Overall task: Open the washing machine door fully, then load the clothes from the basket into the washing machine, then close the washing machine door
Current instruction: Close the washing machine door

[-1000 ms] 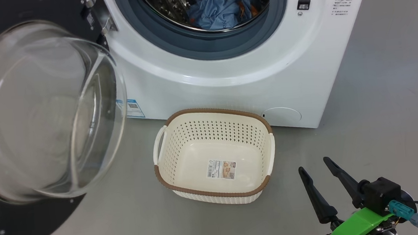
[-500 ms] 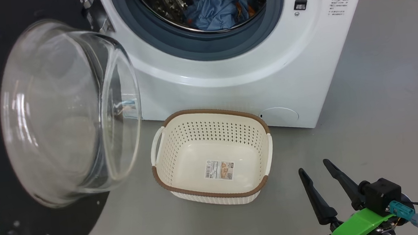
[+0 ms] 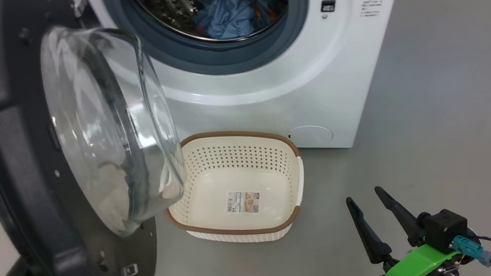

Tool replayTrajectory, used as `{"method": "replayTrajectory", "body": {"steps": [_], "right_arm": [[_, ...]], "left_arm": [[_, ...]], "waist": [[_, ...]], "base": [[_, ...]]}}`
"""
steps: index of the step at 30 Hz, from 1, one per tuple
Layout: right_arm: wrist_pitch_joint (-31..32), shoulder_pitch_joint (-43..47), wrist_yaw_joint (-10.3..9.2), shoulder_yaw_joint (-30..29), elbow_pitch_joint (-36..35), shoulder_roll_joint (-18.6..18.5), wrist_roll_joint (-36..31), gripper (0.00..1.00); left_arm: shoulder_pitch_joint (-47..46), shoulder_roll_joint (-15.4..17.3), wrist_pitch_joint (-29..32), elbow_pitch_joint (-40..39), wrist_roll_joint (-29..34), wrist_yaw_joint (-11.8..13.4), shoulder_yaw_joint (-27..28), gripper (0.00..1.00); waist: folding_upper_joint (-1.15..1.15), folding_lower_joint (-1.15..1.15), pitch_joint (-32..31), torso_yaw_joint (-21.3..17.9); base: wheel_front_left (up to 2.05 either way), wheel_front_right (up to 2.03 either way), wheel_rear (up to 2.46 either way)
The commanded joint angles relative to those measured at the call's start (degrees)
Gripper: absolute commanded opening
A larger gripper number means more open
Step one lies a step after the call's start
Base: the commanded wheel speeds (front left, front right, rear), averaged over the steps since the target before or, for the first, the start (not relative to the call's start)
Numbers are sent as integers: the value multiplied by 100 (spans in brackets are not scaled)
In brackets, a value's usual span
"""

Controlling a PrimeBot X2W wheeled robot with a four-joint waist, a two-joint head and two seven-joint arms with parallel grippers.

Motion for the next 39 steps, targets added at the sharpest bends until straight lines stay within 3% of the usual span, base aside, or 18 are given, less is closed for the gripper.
{"method": "replayTrajectory", "body": {"steps": [1,15,29,39], "right_arm": [[-58,-193,9,142,-116,31,41,100],[-168,-330,9,148,-10,59,91,100],[-255,-436,9,207,135,73,176,100],[-273,-464,9,218,204,74,254,100]], "left_arm": [[-17,88,19,-236,-3,-6,40,0],[-34,20,-1006,-463,-276,-189,-1407,0],[-657,19,-1857,16,77,-227,-1761,0],[-858,18,-2310,245,225,-229,-1795,0]], "waist": [[0,0,47,-125],[0,0,234,-1197],[0,0,241,-2265],[0,0,180,-2465]], "base": [[0,0,0],[0,0,0],[0,0,0],[0,0,0]]}}
